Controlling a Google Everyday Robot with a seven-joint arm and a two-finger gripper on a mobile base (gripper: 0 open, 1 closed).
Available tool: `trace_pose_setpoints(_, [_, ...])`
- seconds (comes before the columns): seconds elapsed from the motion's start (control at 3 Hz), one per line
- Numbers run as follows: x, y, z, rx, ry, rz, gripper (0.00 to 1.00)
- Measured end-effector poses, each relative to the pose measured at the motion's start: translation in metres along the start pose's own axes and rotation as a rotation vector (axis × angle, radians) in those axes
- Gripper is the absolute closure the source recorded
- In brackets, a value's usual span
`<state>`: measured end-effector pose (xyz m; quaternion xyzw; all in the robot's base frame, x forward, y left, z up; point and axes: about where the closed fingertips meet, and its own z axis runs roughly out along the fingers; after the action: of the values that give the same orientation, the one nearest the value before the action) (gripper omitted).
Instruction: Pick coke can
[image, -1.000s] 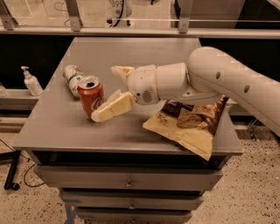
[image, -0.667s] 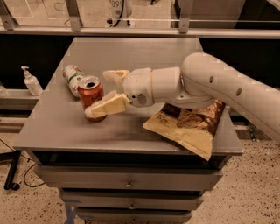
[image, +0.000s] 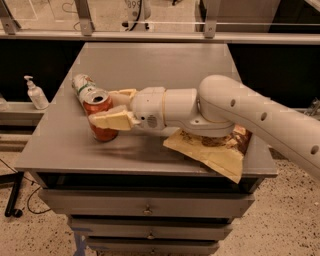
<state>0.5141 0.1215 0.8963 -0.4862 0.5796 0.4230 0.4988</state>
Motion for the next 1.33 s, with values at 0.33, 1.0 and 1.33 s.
trace_pose_setpoints(0.33, [0.003,0.005,0.003,0.021,-0.024,0.027,0.88])
trace_pose_setpoints(1.0, [-0.031,-0.022,-0.048,0.092,0.029,-0.040,1.00])
trace_pose_setpoints(1.33, [-0.065,-0.043,-0.090,0.130,0.080,-0.102,1.00])
